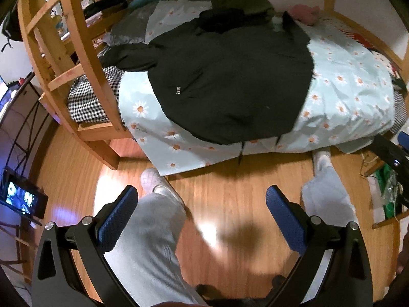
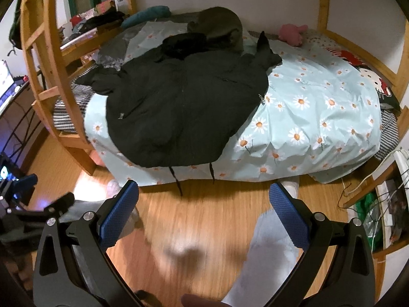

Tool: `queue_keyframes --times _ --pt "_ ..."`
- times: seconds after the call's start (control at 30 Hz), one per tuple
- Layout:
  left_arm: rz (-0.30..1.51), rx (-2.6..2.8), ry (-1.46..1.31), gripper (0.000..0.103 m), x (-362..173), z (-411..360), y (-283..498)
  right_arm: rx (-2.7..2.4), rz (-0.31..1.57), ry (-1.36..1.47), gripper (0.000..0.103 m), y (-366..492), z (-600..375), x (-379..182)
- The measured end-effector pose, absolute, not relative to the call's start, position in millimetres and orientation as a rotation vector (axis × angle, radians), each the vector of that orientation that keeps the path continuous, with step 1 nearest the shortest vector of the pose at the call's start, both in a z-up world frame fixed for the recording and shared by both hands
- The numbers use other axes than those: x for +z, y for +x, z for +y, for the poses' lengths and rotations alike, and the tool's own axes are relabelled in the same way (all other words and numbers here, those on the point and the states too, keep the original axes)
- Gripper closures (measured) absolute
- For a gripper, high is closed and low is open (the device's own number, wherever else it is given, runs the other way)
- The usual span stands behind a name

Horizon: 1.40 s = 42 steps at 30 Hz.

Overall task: Fold large clothes
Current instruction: 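Move both grippers toward the black jacket's hem on the bed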

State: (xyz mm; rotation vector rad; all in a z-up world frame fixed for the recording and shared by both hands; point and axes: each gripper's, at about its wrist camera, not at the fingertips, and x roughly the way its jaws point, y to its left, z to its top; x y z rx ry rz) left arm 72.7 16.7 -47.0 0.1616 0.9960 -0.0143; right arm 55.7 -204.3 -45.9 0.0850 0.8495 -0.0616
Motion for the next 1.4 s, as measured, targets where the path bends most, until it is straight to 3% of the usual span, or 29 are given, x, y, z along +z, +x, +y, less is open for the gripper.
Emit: queue_keyframes --times 0.53,1.07,1.23,1.4 --pt "0.954 0.049 0.105 0.004 -83 15 266 0.032 0.858 0.074 0.003 238 -199 -89" --pt "0.945 0.262 -0.083 0.004 -82 117 458 0.253 0.861 -0.075 0.003 366 -131 -95" --pt "0.972 0.276 -0.174 0.004 -88 165 526 0.381 0.765 -0.247 0.003 405 -67 -99" --pt "0.945 0.333 -0.218 0.004 -75 211 585 0.489 0.543 -0.505 0.003 428 16 -114"
